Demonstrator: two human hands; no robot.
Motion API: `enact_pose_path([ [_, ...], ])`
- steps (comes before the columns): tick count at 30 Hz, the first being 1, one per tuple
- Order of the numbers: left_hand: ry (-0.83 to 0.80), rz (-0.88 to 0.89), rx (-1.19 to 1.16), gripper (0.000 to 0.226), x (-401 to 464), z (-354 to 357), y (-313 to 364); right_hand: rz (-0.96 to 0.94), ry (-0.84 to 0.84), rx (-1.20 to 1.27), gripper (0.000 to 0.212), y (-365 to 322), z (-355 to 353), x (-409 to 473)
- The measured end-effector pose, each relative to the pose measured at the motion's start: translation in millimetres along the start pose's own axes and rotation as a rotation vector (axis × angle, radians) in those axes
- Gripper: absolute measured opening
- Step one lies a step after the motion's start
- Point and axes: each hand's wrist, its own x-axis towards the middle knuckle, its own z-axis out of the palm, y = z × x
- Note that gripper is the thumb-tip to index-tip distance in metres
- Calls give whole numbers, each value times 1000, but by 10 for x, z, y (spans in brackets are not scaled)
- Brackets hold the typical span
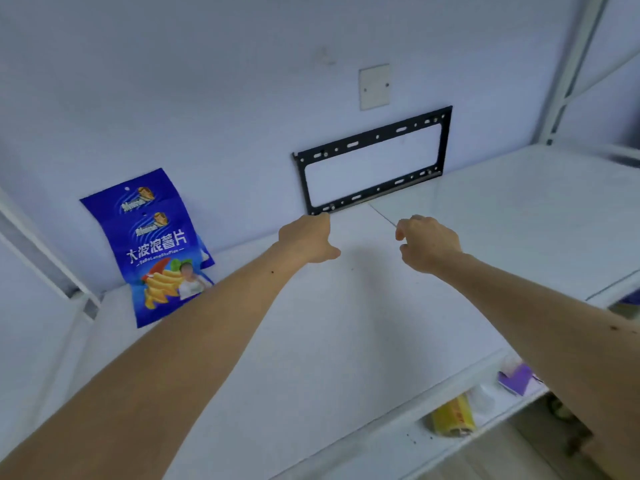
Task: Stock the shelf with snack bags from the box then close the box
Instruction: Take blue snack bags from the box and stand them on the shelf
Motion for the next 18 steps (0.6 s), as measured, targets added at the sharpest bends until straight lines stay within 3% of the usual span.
enact_pose_path([
  [10,-37,207,-36,40,26,350,2309,152,12,-26,30,2138,-354,-839],
  [18,-13,387,-77,38,41,927,3994,223,50,-2,30,3602,-251,-1464],
])
